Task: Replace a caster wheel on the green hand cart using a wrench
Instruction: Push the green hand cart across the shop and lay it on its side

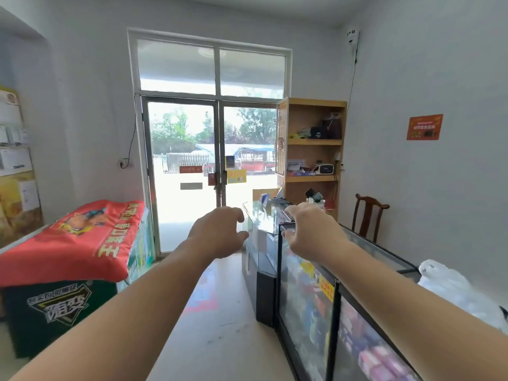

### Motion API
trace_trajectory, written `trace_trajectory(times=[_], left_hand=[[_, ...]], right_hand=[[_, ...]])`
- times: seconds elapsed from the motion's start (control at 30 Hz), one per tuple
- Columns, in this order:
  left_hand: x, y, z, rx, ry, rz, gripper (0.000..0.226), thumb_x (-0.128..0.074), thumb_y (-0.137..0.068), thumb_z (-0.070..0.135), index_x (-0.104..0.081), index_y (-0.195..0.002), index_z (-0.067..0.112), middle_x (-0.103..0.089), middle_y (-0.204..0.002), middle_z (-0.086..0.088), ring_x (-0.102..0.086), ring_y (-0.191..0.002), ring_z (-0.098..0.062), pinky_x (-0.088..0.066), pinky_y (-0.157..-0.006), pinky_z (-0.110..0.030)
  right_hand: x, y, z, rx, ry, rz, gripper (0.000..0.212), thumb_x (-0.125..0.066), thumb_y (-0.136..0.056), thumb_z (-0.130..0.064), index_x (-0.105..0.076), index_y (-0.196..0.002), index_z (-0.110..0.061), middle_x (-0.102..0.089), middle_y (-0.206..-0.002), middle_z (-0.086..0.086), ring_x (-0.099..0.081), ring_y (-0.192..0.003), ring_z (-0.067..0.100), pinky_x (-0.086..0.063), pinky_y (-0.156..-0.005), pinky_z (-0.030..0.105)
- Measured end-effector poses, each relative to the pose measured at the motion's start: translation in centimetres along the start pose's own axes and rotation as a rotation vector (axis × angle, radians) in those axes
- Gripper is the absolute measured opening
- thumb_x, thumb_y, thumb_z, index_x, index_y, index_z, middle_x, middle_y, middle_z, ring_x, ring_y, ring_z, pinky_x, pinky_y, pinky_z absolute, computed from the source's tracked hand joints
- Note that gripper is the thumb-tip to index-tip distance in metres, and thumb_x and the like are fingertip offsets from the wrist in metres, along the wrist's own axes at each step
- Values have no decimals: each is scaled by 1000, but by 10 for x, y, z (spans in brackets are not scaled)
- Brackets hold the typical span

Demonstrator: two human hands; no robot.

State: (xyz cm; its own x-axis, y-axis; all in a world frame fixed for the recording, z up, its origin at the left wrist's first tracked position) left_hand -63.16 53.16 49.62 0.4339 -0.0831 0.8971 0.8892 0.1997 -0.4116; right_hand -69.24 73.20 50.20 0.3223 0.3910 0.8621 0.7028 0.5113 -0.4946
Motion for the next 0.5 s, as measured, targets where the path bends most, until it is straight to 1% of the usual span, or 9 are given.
trace_trajectory(times=[0.1,0.2,0.33,0.43,0.5], left_hand=[[-13,-35,-9,36,-31,7,41,-63,-98,45,-60,-135,27,-60,-140,5,-55,-130,-20,-48,-102,-38],[-30,-76,-28,59,-40,11,40,-64,-98,44,-61,-134,25,-61,-139,3,-55,-129,-21,-48,-104,-39],[-59,-139,-68,95,-14,67,38,-64,-98,42,-62,-132,25,-62,-135,3,-57,-126,-20,-49,-101,-39],[-86,-190,-100,124,28,62,36,-64,-98,42,-62,-130,24,-65,-131,2,-59,-122,-19,-50,-97,-36],[-103,-225,-121,146,46,57,41,-65,-98,44,-61,-135,25,-64,-135,3,-59,-124,-19,-50,-101,-37]], right_hand=[[-23,-39,17,26,-44,-11,51,-63,-93,-30,-52,-141,-18,-58,-134,6,-59,-120,25,-53,-98,38],[-54,-82,28,46,-74,-28,51,-62,-95,-37,-52,-141,-17,-56,-139,8,-57,-123,25,-52,-100,39],[-102,-154,33,93,-40,-46,53,-60,-96,-41,-50,-143,-18,-53,-146,7,-55,-128,26,-48,-107,41],[-131,-216,35,117,-39,-58,55,-59,-97,-43,-47,-145,-20,-50,-148,6,-54,-129,25,-47,-108,43],[-153,-255,36,132,-53,-59,55,-58,-97,-44,-46,-146,-23,-50,-148,4,-54,-130,26,-47,-107,44]])
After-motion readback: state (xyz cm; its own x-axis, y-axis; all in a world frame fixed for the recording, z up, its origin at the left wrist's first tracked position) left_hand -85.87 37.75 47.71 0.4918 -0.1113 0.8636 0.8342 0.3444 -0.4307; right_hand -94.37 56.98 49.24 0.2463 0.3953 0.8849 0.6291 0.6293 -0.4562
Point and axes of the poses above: each hand's wrist, its own y-axis away from the middle knuckle, its own x-axis out of the back of the hand, z = x × y, the point moved 3 cm from there along -y, towards the middle knuckle
